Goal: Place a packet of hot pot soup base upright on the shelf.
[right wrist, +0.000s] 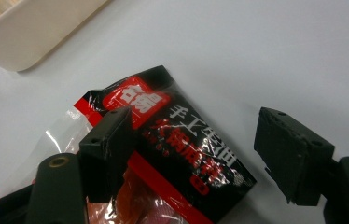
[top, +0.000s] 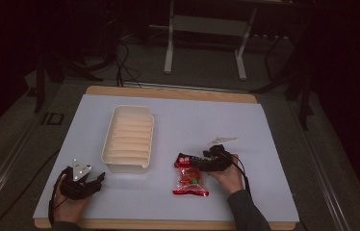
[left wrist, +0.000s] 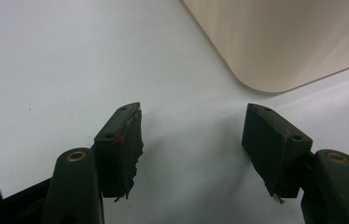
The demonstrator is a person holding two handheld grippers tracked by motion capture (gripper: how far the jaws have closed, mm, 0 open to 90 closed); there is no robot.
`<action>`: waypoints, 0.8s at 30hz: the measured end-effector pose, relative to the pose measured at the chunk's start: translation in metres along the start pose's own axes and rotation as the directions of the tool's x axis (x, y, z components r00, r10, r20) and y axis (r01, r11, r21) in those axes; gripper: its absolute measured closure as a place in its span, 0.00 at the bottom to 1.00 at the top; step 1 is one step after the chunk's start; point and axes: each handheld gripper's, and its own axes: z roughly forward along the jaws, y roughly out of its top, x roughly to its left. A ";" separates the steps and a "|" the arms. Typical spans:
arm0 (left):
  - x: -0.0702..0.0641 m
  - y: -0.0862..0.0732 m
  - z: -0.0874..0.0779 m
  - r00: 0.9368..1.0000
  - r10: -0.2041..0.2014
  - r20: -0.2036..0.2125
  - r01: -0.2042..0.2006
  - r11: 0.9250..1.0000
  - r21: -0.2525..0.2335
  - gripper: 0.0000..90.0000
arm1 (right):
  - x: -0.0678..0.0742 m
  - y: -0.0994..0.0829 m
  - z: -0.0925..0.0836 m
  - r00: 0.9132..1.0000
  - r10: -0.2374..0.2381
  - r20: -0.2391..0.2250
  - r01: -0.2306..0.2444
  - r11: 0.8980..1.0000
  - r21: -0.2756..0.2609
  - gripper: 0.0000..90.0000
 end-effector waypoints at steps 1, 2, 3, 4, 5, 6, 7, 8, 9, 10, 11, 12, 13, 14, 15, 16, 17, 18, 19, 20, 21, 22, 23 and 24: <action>0.000 0.000 0.000 1.000 0.001 0.000 -0.001 1.000 0.000 0.42 | 0.000 0.001 0.001 1.000 0.003 0.000 -0.003 1.000 0.008 0.31; 0.000 0.000 0.000 1.000 0.001 0.000 -0.001 1.000 0.000 0.42 | 0.000 0.001 0.003 1.000 0.008 -0.003 -0.008 1.000 0.014 0.31; 0.000 0.000 0.000 1.000 0.000 0.000 0.000 1.000 0.000 0.42 | 0.000 0.002 0.004 1.000 0.011 -0.010 -0.011 1.000 0.016 0.31; 0.000 0.000 0.000 1.000 0.000 0.000 0.000 1.000 0.000 0.42 | 0.000 0.002 0.004 1.000 0.011 -0.010 -0.011 1.000 0.016 0.31; 0.000 0.000 0.000 1.000 0.000 0.001 0.000 1.000 0.000 0.42 | 0.000 0.002 0.006 1.000 0.014 -0.013 -0.013 1.000 0.028 0.32; 0.000 0.000 0.000 1.000 0.000 0.001 0.000 1.000 0.000 0.42 | 0.001 0.002 0.007 1.000 0.013 -0.015 -0.013 1.000 0.027 0.34; 0.000 0.000 0.000 1.000 0.000 0.001 0.000 1.000 0.000 0.42 | 0.001 0.002 0.007 1.000 0.013 -0.015 -0.013 1.000 0.027 0.34; 0.000 0.000 0.000 1.000 0.001 0.001 -0.001 1.000 0.000 0.42 | 0.001 0.002 0.008 1.000 0.013 -0.015 -0.013 1.000 0.025 0.36; 0.000 0.000 0.000 1.000 0.001 0.001 -0.001 1.000 0.000 0.42 | 0.001 0.002 0.008 1.000 0.013 -0.015 -0.013 1.000 0.025 0.36; 0.000 0.000 0.000 1.000 0.001 0.000 -0.001 1.000 0.000 0.42 | 0.000 0.002 0.009 1.000 0.016 -0.019 -0.015 1.000 0.027 0.37; 0.000 0.000 0.000 1.000 0.001 0.000 -0.001 1.000 -0.001 0.42 | 0.000 0.002 0.009 1.000 0.019 -0.020 -0.019 0.999 0.029 0.38; 0.000 0.000 0.000 1.000 0.000 0.001 0.000 1.000 -0.001 0.42 | 0.000 0.002 0.010 1.000 0.019 -0.023 -0.019 0.999 0.033 0.39; 0.000 0.000 0.000 1.000 0.001 0.000 -0.001 1.000 -0.001 0.42 | 0.000 0.002 0.011 0.999 0.028 -0.030 -0.027 0.999 0.037 0.40; 0.000 0.000 0.000 1.000 0.001 0.000 -0.001 1.000 -0.001 0.42 | 0.000 0.002 0.011 0.999 0.028 -0.030 -0.027 0.999 0.037 0.40; 0.000 0.000 0.000 1.000 0.001 0.001 -0.001 1.000 0.000 0.42 | 0.000 0.002 0.011 0.999 0.027 -0.031 -0.026 0.999 0.039 0.41; 0.000 0.000 0.000 1.000 0.001 0.000 -0.001 1.000 0.000 0.42 | 0.000 0.002 0.011 0.999 0.025 -0.029 -0.024 0.999 0.040 0.41; 0.000 0.000 0.000 1.000 0.001 0.001 -0.001 1.000 0.000 0.42 | 0.001 0.002 0.011 1.000 0.023 -0.020 -0.022 0.999 0.047 0.42; 0.000 0.000 0.000 1.000 0.001 0.000 -0.001 1.000 -0.001 0.42 | 0.001 0.001 0.011 1.000 0.017 -0.014 -0.016 0.998 0.053 0.43; 0.000 0.000 0.000 1.000 0.001 0.000 -0.001 1.000 -0.001 0.42 | 0.001 0.001 0.011 1.000 0.017 -0.014 -0.016 0.998 0.053 0.43; 0.000 0.000 0.000 1.000 0.001 0.000 -0.001 1.000 -0.001 0.42 | 0.002 0.001 0.012 1.000 0.007 0.001 -0.007 0.998 0.064 0.45; 0.000 0.000 0.000 1.000 0.001 0.001 -0.001 1.000 -0.001 0.42 | 0.002 0.001 0.012 1.000 0.006 0.004 -0.007 0.998 0.066 0.46; 0.000 0.000 0.000 1.000 0.001 0.001 -0.001 1.000 -0.001 0.42 | 0.002 0.001 0.011 1.000 0.006 0.007 -0.006 0.998 0.069 0.47; 0.000 0.000 0.000 1.000 0.001 -0.001 -0.001 1.000 -0.002 0.42 | 0.002 0.001 0.011 1.000 0.006 0.007 -0.006 0.998 0.069 0.47; 0.000 0.000 0.000 1.000 0.002 -0.001 -0.002 1.000 -0.002 0.42 | 0.002 0.002 0.011 1.000 0.005 0.012 -0.006 0.997 0.076 0.49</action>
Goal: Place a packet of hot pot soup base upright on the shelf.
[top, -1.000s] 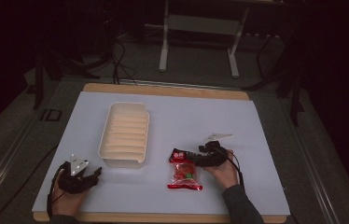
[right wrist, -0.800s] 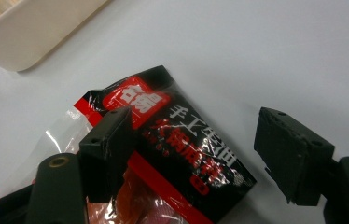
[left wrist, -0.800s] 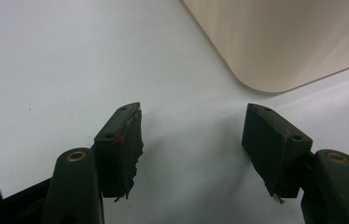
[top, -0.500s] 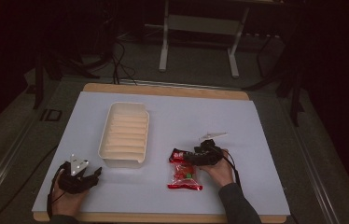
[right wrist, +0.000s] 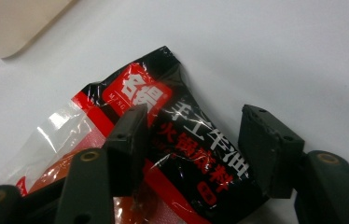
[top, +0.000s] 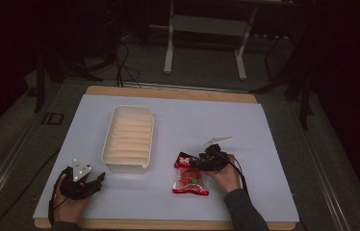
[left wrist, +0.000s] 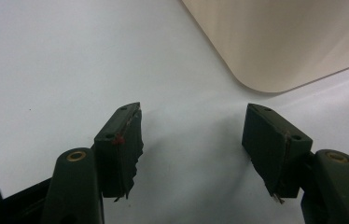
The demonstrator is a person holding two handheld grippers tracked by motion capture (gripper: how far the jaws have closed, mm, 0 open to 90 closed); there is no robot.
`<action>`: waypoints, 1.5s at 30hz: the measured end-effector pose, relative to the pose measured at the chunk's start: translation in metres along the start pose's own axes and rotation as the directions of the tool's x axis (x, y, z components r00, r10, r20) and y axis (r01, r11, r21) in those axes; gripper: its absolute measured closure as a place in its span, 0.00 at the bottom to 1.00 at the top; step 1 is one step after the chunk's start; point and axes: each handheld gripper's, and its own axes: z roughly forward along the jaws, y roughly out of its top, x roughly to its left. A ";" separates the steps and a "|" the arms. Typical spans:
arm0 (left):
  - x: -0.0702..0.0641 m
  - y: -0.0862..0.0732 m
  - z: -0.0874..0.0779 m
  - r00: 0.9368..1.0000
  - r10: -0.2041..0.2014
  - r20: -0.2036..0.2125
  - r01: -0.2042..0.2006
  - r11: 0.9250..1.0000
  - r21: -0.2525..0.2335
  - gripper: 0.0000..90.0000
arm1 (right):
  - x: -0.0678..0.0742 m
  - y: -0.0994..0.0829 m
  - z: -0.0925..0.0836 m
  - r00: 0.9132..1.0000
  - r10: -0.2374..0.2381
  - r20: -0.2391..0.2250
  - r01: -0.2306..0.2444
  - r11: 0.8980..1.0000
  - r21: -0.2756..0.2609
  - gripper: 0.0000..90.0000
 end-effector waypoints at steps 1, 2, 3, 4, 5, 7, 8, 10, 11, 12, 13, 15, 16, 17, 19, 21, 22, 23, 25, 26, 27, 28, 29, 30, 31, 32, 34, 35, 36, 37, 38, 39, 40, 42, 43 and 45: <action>0.000 0.000 0.000 1.000 0.000 0.000 0.000 1.000 0.000 0.42 | 0.000 0.000 0.000 1.000 0.000 0.000 0.000 1.000 0.000 0.49; 0.000 0.000 0.000 1.000 0.000 0.000 0.000 1.000 0.000 0.42 | 0.000 0.000 0.000 1.000 0.002 0.011 -0.002 1.000 0.004 0.54; 0.000 0.000 0.000 1.000 0.000 0.000 0.000 1.000 0.000 0.42 | 0.000 0.000 0.000 1.000 0.002 0.011 -0.002 1.000 0.004 0.54; 0.000 0.000 0.000 1.000 0.000 0.000 0.000 1.000 0.000 0.42 | 0.000 0.000 -0.001 1.000 -0.002 0.017 0.002 1.000 0.007 0.57; 0.000 0.000 0.000 1.000 -0.001 0.000 0.001 1.000 0.000 0.42 | -0.001 0.000 -0.002 1.000 -0.002 0.030 0.002 1.000 0.012 0.63; 0.000 0.000 0.000 1.000 -0.001 0.000 0.001 1.000 0.000 0.42 | -0.001 0.000 -0.002 1.000 -0.003 0.029 0.002 1.000 0.015 0.65; 0.000 0.000 0.000 1.000 0.000 0.000 0.000 1.000 0.000 0.42 | -0.001 0.000 -0.003 0.999 -0.008 0.033 0.008 1.000 0.017 0.66; 0.000 0.000 0.000 1.000 0.000 0.000 0.000 1.000 0.000 0.42 | 0.001 0.000 -0.003 0.999 -0.029 0.043 0.028 0.999 0.023 0.71; 0.000 0.000 0.000 1.000 0.000 0.000 0.000 1.000 0.000 0.42 | 0.002 0.000 -0.004 0.998 -0.042 0.052 0.040 0.999 0.027 0.74; 0.000 0.000 0.000 1.000 0.000 -0.001 0.000 1.000 0.000 0.42 | 0.005 0.000 -0.006 0.996 -0.062 0.057 0.060 0.998 0.032 0.81; 0.000 0.000 0.000 1.000 0.000 -0.001 0.000 1.000 0.000 0.42 | 0.005 0.000 -0.007 0.996 -0.068 0.053 0.066 0.997 0.034 0.85; 0.000 0.000 0.000 1.000 0.001 -0.001 -0.001 1.000 0.000 0.42 | 0.004 0.000 -0.007 0.997 -0.068 0.037 0.067 0.997 0.035 0.91; 0.000 0.000 0.000 1.000 0.001 -0.001 -0.001 1.000 0.000 0.42 | 0.004 0.000 -0.008 0.998 -0.067 0.020 0.067 0.997 0.037 0.95; 0.000 0.000 0.000 1.000 0.001 0.000 -0.001 1.000 0.000 0.42 | 0.005 0.000 -0.008 0.997 -0.073 0.014 0.073 0.997 0.038 0.97; 0.000 0.000 0.000 1.000 0.000 0.000 0.000 1.000 0.001 0.42 | 0.005 0.000 -0.008 0.997 -0.075 0.014 0.075 0.996 0.039 0.97; 0.000 0.000 0.000 1.000 0.000 0.000 0.000 1.000 0.000 0.42 | 0.004 0.001 -0.010 0.997 -0.075 0.005 0.075 0.996 0.043 0.98; 0.000 0.000 0.000 1.000 0.000 0.000 0.000 1.000 0.000 0.42 | 0.004 0.001 -0.010 0.997 -0.075 0.005 0.075 0.996 0.043 0.98; 0.000 0.000 0.000 1.000 0.000 0.001 0.000 1.000 0.002 0.42 | 0.005 0.001 -0.011 0.997 -0.076 0.004 0.075 0.996 0.044 0.98; 0.000 0.000 0.000 1.000 0.000 0.000 0.000 1.000 0.000 0.42 | 0.004 0.002 -0.012 0.997 -0.079 0.001 0.079 0.996 0.046 0.99; 0.000 0.000 0.000 1.000 0.000 0.001 0.000 1.000 0.001 0.42 | 0.005 0.002 -0.014 0.997 -0.079 -0.004 0.080 0.996 0.038 0.99; 0.000 0.000 0.000 1.000 0.000 0.001 0.000 1.000 0.001 0.42 | 0.005 0.002 -0.014 0.997 -0.079 -0.004 0.080 0.996 0.038 0.99; 0.000 0.000 0.000 1.000 0.000 0.000 0.000 1.000 0.000 0.42 | 0.005 0.002 -0.016 0.997 -0.082 -0.004 0.082 0.996 0.032 0.99; 0.000 0.000 0.000 1.000 0.000 0.000 0.000 1.000 0.000 0.42 | 0.005 0.002 -0.016 0.997 -0.082 -0.004 0.082 0.996 0.032 0.99; 0.000 0.000 0.000 1.000 0.000 0.000 0.000 1.000 0.000 0.42 | 0.005 0.002 -0.018 0.997 -0.081 -0.008 0.081 0.996 0.029 0.99; 0.000 0.000 0.000 1.000 0.000 0.001 0.000 1.000 0.001 0.42 | 0.005 0.003 -0.020 0.996 -0.083 -0.011 0.083 0.996 0.021 0.99; 0.000 0.000 0.000 1.000 -0.001 0.000 0.001 1.000 0.001 0.42 | 0.006 0.003 -0.022 0.997 -0.080 -0.010 0.081 0.997 0.016 0.99; 0.000 0.000 0.000 1.000 0.000 0.000 0.000 1.000 0.000 0.42 | 0.006 0.003 -0.024 0.996 -0.084 -0.012 0.085 0.996 0.013 0.99; 0.000 0.000 0.000 1.000 0.000 0.000 0.000 1.000 0.000 0.42 | 0.006 0.004 -0.026 0.997 -0.081 -0.013 0.081 0.997 0.011 0.99; 0.000 0.000 0.000 1.000 0.000 0.000 0.000 1.000 0.001 0.42 | 0.006 0.004 -0.026 0.997 -0.081 -0.013 0.081 0.997 0.011 0.99; 0.000 0.000 0.000 1.000 0.000 0.000 0.000 1.000 0.002 0.42 | 0.006 0.004 -0.027 0.996 -0.083 -0.014 0.083 0.996 0.006 0.99; 0.000 0.000 0.000 1.000 0.000 -0.001 0.000 1.000 0.001 0.42 | 0.007 0.005 -0.030 0.996 -0.086 -0.017 0.086 0.996 -0.001 0.99; 0.000 0.000 0.000 1.000 0.000 -0.001 0.000 1.000 0.001 0.42 | 0.007 0.005 -0.030 0.996 -0.086 -0.017 0.086 0.996 -0.001 0.99; 0.000 0.000 0.000 1.000 -0.001 0.000 0.001 1.000 0.001 0.42 | 0.007 0.006 -0.032 0.996 -0.089 -0.020 0.089 0.996 -0.009 0.99; 0.000 0.000 0.000 1.000 0.000 0.000 0.000 1.000 0.001 0.42 | 0.008 0.008 -0.035 0.995 -0.093 -0.020 0.093 0.996 -0.014 0.99; 0.000 0.000 0.000 1.000 -0.001 0.000 0.001 1.000 0.001 0.42 | 0.008 0.008 -0.035 0.995 -0.093 -0.020 0.093 0.996 -0.014 0.99; 0.000 0.000 0.000 1.000 -0.002 -0.001 0.002 1.000 0.001 0.42 | 0.009 0.009 -0.037 0.995 -0.098 -0.019 0.098 0.995 -0.019 0.99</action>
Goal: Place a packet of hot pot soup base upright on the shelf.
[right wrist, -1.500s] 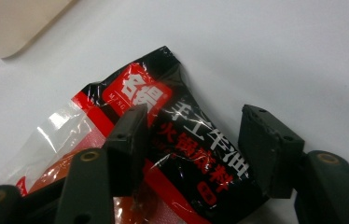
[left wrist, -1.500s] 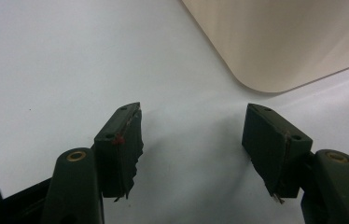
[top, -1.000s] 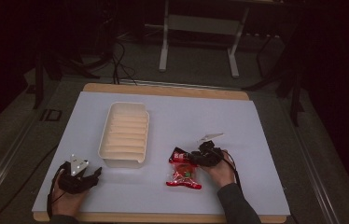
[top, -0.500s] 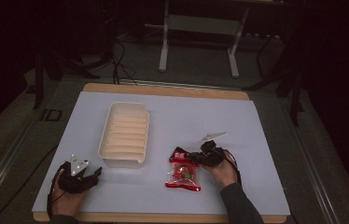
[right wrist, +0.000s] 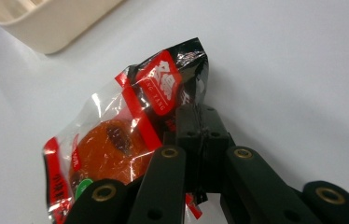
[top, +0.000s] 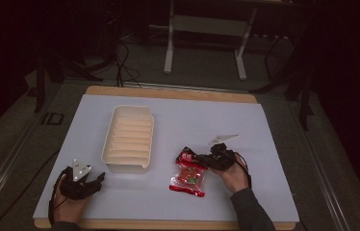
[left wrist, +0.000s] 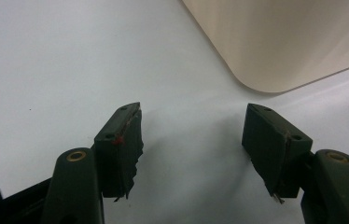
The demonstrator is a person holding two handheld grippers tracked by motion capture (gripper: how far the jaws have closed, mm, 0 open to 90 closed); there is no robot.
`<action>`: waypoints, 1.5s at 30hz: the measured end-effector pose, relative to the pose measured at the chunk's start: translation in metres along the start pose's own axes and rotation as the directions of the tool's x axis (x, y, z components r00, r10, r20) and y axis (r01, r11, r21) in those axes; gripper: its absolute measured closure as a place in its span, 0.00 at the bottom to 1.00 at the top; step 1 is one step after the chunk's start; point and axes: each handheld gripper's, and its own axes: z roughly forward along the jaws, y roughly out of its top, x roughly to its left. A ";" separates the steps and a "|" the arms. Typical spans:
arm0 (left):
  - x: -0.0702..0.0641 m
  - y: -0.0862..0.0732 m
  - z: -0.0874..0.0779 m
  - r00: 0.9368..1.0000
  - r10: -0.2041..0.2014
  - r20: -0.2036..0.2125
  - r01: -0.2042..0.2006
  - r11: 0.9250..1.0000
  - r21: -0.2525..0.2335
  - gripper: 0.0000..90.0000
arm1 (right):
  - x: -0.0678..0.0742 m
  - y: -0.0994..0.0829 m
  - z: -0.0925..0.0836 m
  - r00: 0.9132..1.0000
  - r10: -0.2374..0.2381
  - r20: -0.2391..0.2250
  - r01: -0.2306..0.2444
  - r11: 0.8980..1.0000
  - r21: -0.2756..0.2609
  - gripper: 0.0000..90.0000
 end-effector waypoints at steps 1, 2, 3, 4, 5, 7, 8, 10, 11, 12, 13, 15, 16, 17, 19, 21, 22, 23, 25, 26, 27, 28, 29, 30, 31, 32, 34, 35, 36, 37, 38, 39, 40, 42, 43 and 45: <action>0.000 0.000 0.000 1.000 0.000 0.000 0.000 1.000 0.000 0.42 | 0.001 0.001 -0.002 1.000 -0.002 0.000 0.002 1.000 -0.005 0.99; 0.000 0.000 0.000 1.000 0.000 0.000 0.000 1.000 0.000 0.42 | 0.001 0.001 -0.002 1.000 -0.002 0.000 0.002 1.000 -0.005 0.99; 0.000 0.000 0.000 1.000 -0.001 0.000 0.001 1.000 0.000 0.42 | 0.001 0.002 -0.003 1.000 -0.004 -0.002 0.004 1.000 -0.007 0.99; 0.000 0.000 0.000 1.000 -0.001 0.000 0.001 1.000 0.000 0.42 | 0.001 0.003 -0.004 1.000 -0.006 0.000 0.006 1.000 -0.010 0.99; 0.000 0.000 0.000 1.000 -0.001 0.000 0.001 1.000 -0.001 0.42 | 0.001 0.003 -0.004 1.000 -0.006 0.000 0.006 1.000 -0.008 0.99; 0.000 0.000 0.000 1.000 0.000 0.000 0.000 1.000 -0.002 0.42 | 0.002 0.004 -0.006 1.000 -0.007 -0.001 0.007 1.000 -0.011 0.99; 0.000 0.000 0.000 1.000 0.000 0.000 0.000 1.000 -0.002 0.42 | 0.002 0.004 -0.006 1.000 -0.008 -0.003 0.008 1.000 -0.013 0.99; 0.000 0.000 0.000 1.000 0.000 0.000 0.000 1.000 -0.007 0.42 | 0.002 0.006 -0.008 1.000 -0.011 -0.004 0.011 1.000 -0.016 0.99; 0.000 0.000 0.000 1.000 0.000 0.000 0.000 1.000 -0.007 0.42 | 0.003 0.006 -0.008 1.000 -0.014 -0.002 0.014 1.000 -0.017 0.99; 0.000 0.000 0.000 1.000 0.001 0.000 -0.001 1.000 -0.006 0.42 | 0.003 0.008 -0.009 1.000 -0.017 -0.004 0.017 1.000 -0.021 0.99; 0.000 0.000 0.000 1.000 0.001 0.001 -0.001 1.000 -0.006 0.42 | 0.003 0.009 -0.010 1.000 -0.020 -0.004 0.020 1.000 -0.022 0.99; 0.000 0.000 -0.001 1.000 -0.002 0.000 0.002 1.000 -0.010 0.42 | 0.004 0.010 -0.012 1.000 -0.024 -0.001 0.024 0.999 -0.027 0.99; 0.000 0.000 -0.001 1.000 -0.002 0.000 0.002 1.000 -0.010 0.42 | 0.004 0.010 -0.012 1.000 -0.024 -0.001 0.024 0.999 -0.027 0.99; 0.000 0.000 -0.001 1.000 -0.001 0.000 0.001 1.000 -0.010 0.42 | 0.005 0.011 -0.012 1.000 -0.027 -0.002 0.027 0.999 -0.028 0.99; 0.000 0.000 -0.001 1.000 -0.002 0.000 0.002 1.000 -0.011 0.42 | 0.006 0.013 -0.014 0.999 -0.032 0.001 0.032 0.999 -0.032 0.99; 0.000 0.000 -0.001 1.000 -0.003 0.000 0.003 1.000 -0.013 0.42 | 0.006 0.014 -0.015 0.999 -0.033 -0.001 0.033 0.999 -0.034 0.99; 0.000 0.000 -0.001 1.000 -0.004 0.000 0.004 1.000 -0.013 0.42 | 0.007 0.015 -0.016 0.999 -0.037 0.002 0.037 0.999 -0.036 0.99; 0.000 0.000 -0.001 1.000 -0.004 0.001 0.004 1.000 -0.013 0.42 | 0.007 0.016 -0.016 0.999 -0.037 0.002 0.037 0.999 -0.037 0.99; 0.000 0.000 -0.001 1.000 -0.005 0.002 0.005 1.000 -0.014 0.42 | 0.007 0.017 -0.017 0.999 -0.038 0.003 0.038 0.998 -0.040 0.99; 0.001 0.000 -0.001 1.000 -0.006 0.002 0.006 1.000 -0.014 0.42 | 0.008 0.017 -0.018 0.999 -0.040 0.003 0.040 0.998 -0.041 0.99; 0.001 0.000 -0.001 1.000 -0.006 0.002 0.006 1.000 -0.014 0.42 | 0.008 0.018 -0.018 0.999 -0.041 0.004 0.041 0.998 -0.042 0.99; 0.001 0.000 -0.001 1.000 -0.007 0.002 0.007 1.000 -0.015 0.42 | 0.008 0.018 -0.019 0.999 -0.043 0.004 0.043 0.998 -0.042 0.99; 0.001 0.000 -0.001 1.000 -0.007 0.002 0.007 1.000 -0.015 0.42 | 0.008 0.019 -0.019 0.999 -0.045 0.004 0.045 0.998 -0.042 0.99; 0.001 0.000 -0.001 1.000 -0.007 0.001 0.007 1.000 -0.016 0.42 | 0.008 0.019 -0.019 0.999 -0.043 0.005 0.044 0.998 -0.045 0.99; 0.001 0.000 -0.001 1.000 -0.008 0.001 0.008 1.000 -0.016 0.42 | 0.009 0.019 -0.020 0.999 -0.045 0.005 0.045 0.998 -0.047 0.99; 0.001 0.000 -0.002 1.000 -0.008 0.000 0.008 1.000 -0.017 0.42 | 0.009 0.020 -0.020 0.999 -0.046 0.004 0.046 0.998 -0.046 0.99; 0.001 -0.001 -0.002 1.000 -0.011 -0.001 0.011 1.000 -0.020 0.42 | 0.009 0.021 -0.021 0.999 -0.051 0.006 0.051 0.998 -0.048 0.99; 0.001 -0.001 -0.002 1.000 -0.012 -0.001 0.011 1.000 -0.021 0.42 | 0.009 0.021 -0.021 0.999 -0.052 0.006 0.052 0.997 -0.050 0.99; 0.001 -0.001 -0.002 1.000 -0.012 -0.001 0.012 1.000 -0.021 0.42 | 0.009 0.022 -0.021 0.999 -0.051 0.006 0.051 0.997 -0.052 0.99; 0.001 -0.001 -0.002 1.000 -0.012 -0.001 0.012 1.000 -0.022 0.42 | 0.009 0.023 -0.022 0.999 -0.052 0.004 0.053 0.997 -0.051 0.99; 0.001 -0.001 -0.002 1.000 -0.012 -0.001 0.011 1.000 -0.023 0.42 | 0.009 0.023 -0.022 0.999 -0.054 0.007 0.055 0.997 -0.053 0.99; 0.001 -0.001 -0.002 1.000 -0.012 -0.002 0.012 1.000 -0.024 0.42 | 0.010 0.024 -0.023 0.998 -0.055 0.008 0.056 0.997 -0.055 0.99; 0.001 -0.001 -0.002 1.000 -0.013 -0.001 0.013 1.000 -0.025 0.42 | 0.010 0.024 -0.023 0.998 -0.056 0.008 0.057 0.997 -0.056 0.99; 0.001 -0.001 -0.002 1.000 -0.014 0.000 0.014 1.000 -0.026 0.42 | 0.011 0.026 -0.024 0.998 -0.058 0.009 0.059 0.997 -0.058 0.99; 0.001 -0.001 -0.002 1.000 -0.014 0.000 0.014 1.000 -0.027 0.42 | 0.011 0.026 -0.024 0.998 -0.061 0.010 0.061 0.996 -0.057 0.99; 0.001 -0.001 -0.002 1.000 -0.015 0.000 0.015 0.999 -0.030 0.42 | 0.011 0.027 -0.025 0.998 -0.067 0.012 0.068 0.996 -0.061 0.99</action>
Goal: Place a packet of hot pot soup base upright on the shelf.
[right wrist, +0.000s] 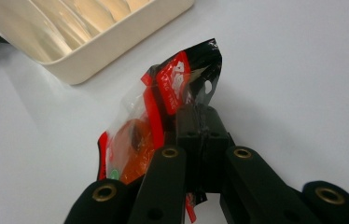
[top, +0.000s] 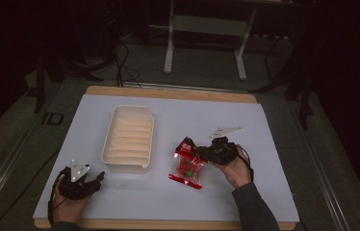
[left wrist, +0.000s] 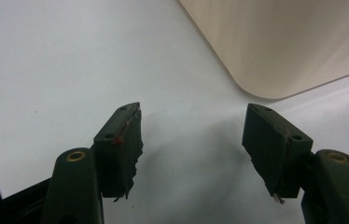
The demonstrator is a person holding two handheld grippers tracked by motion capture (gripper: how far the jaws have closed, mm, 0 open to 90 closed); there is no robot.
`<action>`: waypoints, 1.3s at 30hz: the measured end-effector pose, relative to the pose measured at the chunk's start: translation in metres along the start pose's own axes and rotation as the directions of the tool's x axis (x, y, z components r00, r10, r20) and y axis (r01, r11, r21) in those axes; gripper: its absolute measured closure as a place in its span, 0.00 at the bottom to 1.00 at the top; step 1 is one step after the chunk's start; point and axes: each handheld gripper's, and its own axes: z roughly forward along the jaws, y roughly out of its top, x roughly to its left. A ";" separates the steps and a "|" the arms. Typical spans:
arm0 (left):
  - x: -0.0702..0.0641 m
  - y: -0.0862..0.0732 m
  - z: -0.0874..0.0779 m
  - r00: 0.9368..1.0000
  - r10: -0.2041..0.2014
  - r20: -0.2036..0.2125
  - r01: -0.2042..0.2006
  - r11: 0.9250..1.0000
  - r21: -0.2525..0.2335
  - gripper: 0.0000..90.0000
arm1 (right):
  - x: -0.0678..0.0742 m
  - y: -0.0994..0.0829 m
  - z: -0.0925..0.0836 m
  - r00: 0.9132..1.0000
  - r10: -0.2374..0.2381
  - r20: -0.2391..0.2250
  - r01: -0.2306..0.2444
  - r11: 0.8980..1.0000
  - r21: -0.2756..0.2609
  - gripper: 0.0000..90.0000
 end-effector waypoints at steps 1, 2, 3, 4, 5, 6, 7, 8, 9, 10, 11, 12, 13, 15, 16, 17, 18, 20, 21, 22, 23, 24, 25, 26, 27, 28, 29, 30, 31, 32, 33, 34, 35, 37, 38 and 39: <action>0.000 0.000 0.000 1.000 0.000 -0.001 0.000 1.000 -0.001 0.42 | 0.000 0.001 0.000 1.000 0.000 0.001 0.000 1.000 -0.002 0.99; 0.000 0.000 0.000 1.000 0.000 -0.001 0.000 1.000 -0.001 0.42 | 0.000 0.001 0.000 1.000 0.000 0.001 0.000 1.000 -0.002 0.99; 0.000 0.000 0.000 1.000 -0.001 -0.001 0.001 1.000 -0.003 0.42 | 0.001 0.001 -0.001 1.000 0.000 0.000 0.000 1.000 -0.003 0.99; 0.000 0.000 -0.001 1.000 -0.002 -0.001 0.002 1.000 -0.004 0.42 | 0.001 0.002 -0.001 1.000 -0.004 0.002 0.004 1.000 -0.005 0.99; 0.000 0.000 -0.001 1.000 -0.002 -0.002 0.002 1.000 -0.006 0.42 | 0.001 0.003 -0.002 1.000 -0.001 0.002 0.001 1.000 -0.006 0.99; 0.000 0.000 -0.001 1.000 -0.002 -0.002 0.002 1.000 -0.007 0.42 | 0.001 0.004 -0.002 1.000 -0.003 0.004 0.003 1.000 -0.007 0.99; 0.000 0.000 -0.001 1.000 -0.001 -0.003 0.001 1.000 -0.010 0.42 | 0.001 0.004 -0.002 1.000 -0.004 0.004 0.004 1.000 -0.008 0.99; 0.000 0.000 -0.001 1.000 -0.002 -0.003 0.002 1.000 -0.013 0.42 | 0.001 0.005 -0.003 1.000 -0.006 0.005 0.006 1.000 -0.009 0.99; 0.000 0.000 -0.001 1.000 -0.003 -0.004 0.003 1.000 -0.015 0.42 | 0.001 0.005 -0.003 1.000 -0.008 0.006 0.008 1.000 -0.010 0.99; 0.000 0.000 -0.002 1.000 -0.003 -0.003 0.003 1.000 -0.020 0.42 | 0.001 0.006 -0.003 1.000 -0.008 0.008 0.008 1.000 -0.010 0.99; 0.000 0.000 -0.002 1.000 -0.005 -0.002 0.005 1.000 -0.028 0.42 | 0.001 0.006 -0.004 1.000 -0.008 0.008 0.008 1.000 -0.012 0.99; 0.000 0.000 -0.002 1.000 -0.008 0.000 0.008 1.000 -0.030 0.42 | 0.001 0.007 -0.004 1.000 -0.012 0.009 0.013 1.000 -0.013 0.99; 0.000 0.000 -0.002 1.000 -0.007 0.001 0.007 1.000 -0.030 0.41 | 0.002 0.007 -0.004 1.000 -0.015 0.008 0.015 1.000 -0.013 0.99; 0.000 0.000 -0.002 1.000 -0.003 -0.001 0.003 1.000 -0.028 0.41 | 0.002 0.008 -0.004 1.000 -0.018 0.009 0.018 1.000 -0.013 0.99; 0.000 0.000 -0.002 1.000 -0.003 0.000 0.003 1.000 -0.028 0.41 | 0.002 0.009 -0.005 1.000 -0.020 0.009 0.020 1.000 -0.014 0.99; 0.000 0.000 -0.002 1.000 -0.005 0.000 0.005 1.000 -0.030 0.41 | 0.003 0.010 -0.005 1.000 -0.020 0.011 0.020 1.000 -0.015 0.99; 0.000 0.000 -0.002 1.000 -0.006 0.001 0.006 1.000 -0.031 0.41 | 0.003 0.010 -0.005 1.000 -0.022 0.011 0.022 1.000 -0.016 0.99; 0.000 0.000 -0.002 1.000 -0.005 0.001 0.005 0.999 -0.031 0.41 | 0.004 0.011 -0.005 1.000 -0.024 0.011 0.024 1.000 -0.020 0.99; 0.000 0.000 -0.002 1.000 -0.004 0.000 0.004 1.000 -0.030 0.41 | 0.004 0.012 -0.006 1.000 -0.027 0.013 0.027 0.999 -0.020 0.99; 0.000 0.000 -0.002 1.000 -0.004 0.000 0.004 1.000 -0.031 0.41 | 0.004 0.013 -0.006 1.000 -0.029 0.012 0.029 0.999 -0.023 0.99; 0.000 0.000 -0.002 1.000 -0.003 -0.001 0.003 1.000 -0.031 0.41 | 0.004 0.013 -0.006 1.000 -0.028 0.012 0.029 0.999 -0.022 0.99; 0.000 0.000 -0.002 1.000 -0.003 -0.001 0.003 0.999 -0.032 0.41 | 0.005 0.014 -0.006 0.999 -0.032 0.012 0.032 0.999 -0.023 0.99; 0.000 0.000 -0.002 1.000 -0.003 -0.001 0.003 0.999 -0.032 0.41 | 0.005 0.014 -0.006 0.999 -0.032 0.012 0.032 0.999 -0.023 0.99; 0.000 0.000 -0.002 1.000 -0.003 -0.001 0.003 0.999 -0.032 0.41 | 0.005 0.014 -0.006 0.999 -0.033 0.013 0.033 0.999 -0.024 0.99; -0.001 0.000 -0.002 1.000 -0.001 -0.002 0.001 1.000 -0.030 0.41 | 0.005 0.014 -0.006 0.999 -0.033 0.013 0.033 0.999 -0.024 0.99; -0.001 0.000 -0.002 1.000 0.000 -0.003 0.000 1.000 -0.030 0.41 | 0.006 0.016 -0.007 0.999 -0.037 0.013 0.037 0.999 -0.026 0.99; -0.001 0.000 -0.002 1.000 0.000 -0.003 0.000 1.000 -0.030 0.41 | 0.006 0.016 -0.007 0.999 -0.037 0.013 0.037 0.999 -0.026 0.99; -0.001 0.000 -0.002 1.000 0.001 -0.004 -0.001 1.000 -0.031 0.41 | 0.006 0.018 -0.008 0.999 -0.040 0.015 0.040 0.999 -0.027 0.99; -0.001 0.000 -0.002 1.000 0.001 -0.004 -0.001 1.000 -0.031 0.41 | 0.006 0.018 -0.008 0.999 -0.040 0.015 0.040 0.999 -0.027 0.99; -0.001 0.000 -0.002 1.000 0.001 -0.004 -0.001 1.000 -0.031 0.41 | 0.006 0.018 -0.008 0.999 -0.042 0.014 0.042 0.999 -0.029 0.99; -0.001 0.000 -0.002 1.000 0.000 -0.004 0.000 1.000 -0.031 0.41 | 0.007 0.020 -0.008 0.999 -0.044 0.014 0.044 0.999 -0.030 0.99; -0.001 0.000 -0.002 1.000 0.000 -0.004 -0.001 1.000 -0.031 0.41 | 0.008 0.020 -0.008 0.999 -0.045 0.014 0.046 0.998 -0.032 0.99; -0.001 0.000 -0.002 1.000 0.000 -0.003 0.000 1.000 -0.030 0.41 | 0.008 0.021 -0.008 0.999 -0.049 0.014 0.049 0.998 -0.036 0.99; -0.001 0.000 -0.001 1.000 0.000 -0.003 -0.001 1.000 -0.031 0.41 | 0.008 0.021 -0.009 0.999 -0.050 0.014 0.050 0.998 -0.037 0.99; -0.001 0.000 -0.001 1.000 0.001 -0.003 -0.001 1.000 -0.031 0.41 | 0.009 0.022 -0.009 0.998 -0.054 0.015 0.054 0.998 -0.039 0.99; -0.001 0.000 -0.001 1.000 0.001 -0.003 -0.001 1.000 -0.031 0.41 | 0.009 0.023 -0.009 0.998 -0.056 0.014 0.056 0.998 -0.038 0.99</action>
